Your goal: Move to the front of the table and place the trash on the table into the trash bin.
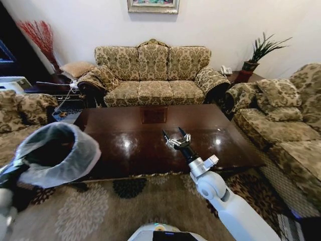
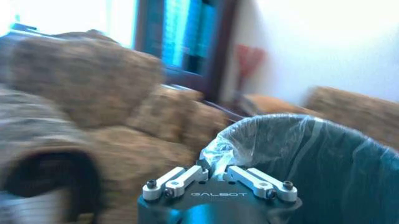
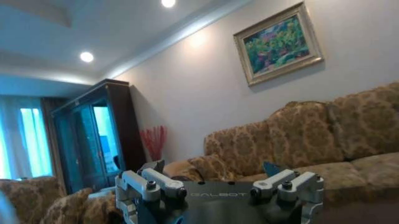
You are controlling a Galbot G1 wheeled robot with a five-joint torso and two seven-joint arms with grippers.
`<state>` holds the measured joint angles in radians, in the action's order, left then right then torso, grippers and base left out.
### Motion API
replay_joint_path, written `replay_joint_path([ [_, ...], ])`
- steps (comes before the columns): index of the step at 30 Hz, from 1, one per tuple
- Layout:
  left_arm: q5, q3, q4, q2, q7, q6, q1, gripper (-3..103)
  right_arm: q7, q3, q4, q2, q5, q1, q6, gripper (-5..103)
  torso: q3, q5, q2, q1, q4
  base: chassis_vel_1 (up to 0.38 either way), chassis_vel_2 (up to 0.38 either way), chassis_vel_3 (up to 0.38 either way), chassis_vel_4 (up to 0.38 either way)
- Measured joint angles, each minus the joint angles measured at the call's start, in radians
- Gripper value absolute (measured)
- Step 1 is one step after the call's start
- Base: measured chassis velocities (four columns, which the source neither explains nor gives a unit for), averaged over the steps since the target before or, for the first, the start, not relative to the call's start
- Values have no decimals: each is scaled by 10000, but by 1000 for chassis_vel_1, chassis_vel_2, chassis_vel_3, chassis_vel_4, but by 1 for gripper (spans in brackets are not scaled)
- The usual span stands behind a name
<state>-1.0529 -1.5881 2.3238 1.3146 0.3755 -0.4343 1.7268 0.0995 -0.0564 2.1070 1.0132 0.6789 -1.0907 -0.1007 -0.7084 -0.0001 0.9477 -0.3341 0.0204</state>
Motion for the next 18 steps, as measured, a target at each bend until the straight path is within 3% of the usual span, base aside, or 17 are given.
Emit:
replay_joint_path([
  [4,-26,-459,-936,87,716,532,-74,4,151,-233,-201,97,-122,-34,-34,100,2,0,1,4,-1,284,-311,-269,312],
  [5,-13,-569,-1452,91,1074,825,-108,4,156,-337,-262,130,-132,-112,-39,100,5,4,5,9,0,201,-166,-187,194],
  [9,4,-595,-2263,88,1559,1255,-184,4,115,-479,-368,158,-140,-265,-60,100,7,3,7,10,3,149,-124,-140,147],
  [12,24,-429,-3527,129,2088,1855,-276,4,-74,-780,-640,127,-148,-669,-148,100,-2,-5,-1,-6,1,4,-32,-33,33],
  [18,190,317,-5145,116,2183,2409,-525,4,-103,-1311,-699,92,-164,-1260,-187,100,-6,0,-5,-19,-1,-54,41,28,-59],
])
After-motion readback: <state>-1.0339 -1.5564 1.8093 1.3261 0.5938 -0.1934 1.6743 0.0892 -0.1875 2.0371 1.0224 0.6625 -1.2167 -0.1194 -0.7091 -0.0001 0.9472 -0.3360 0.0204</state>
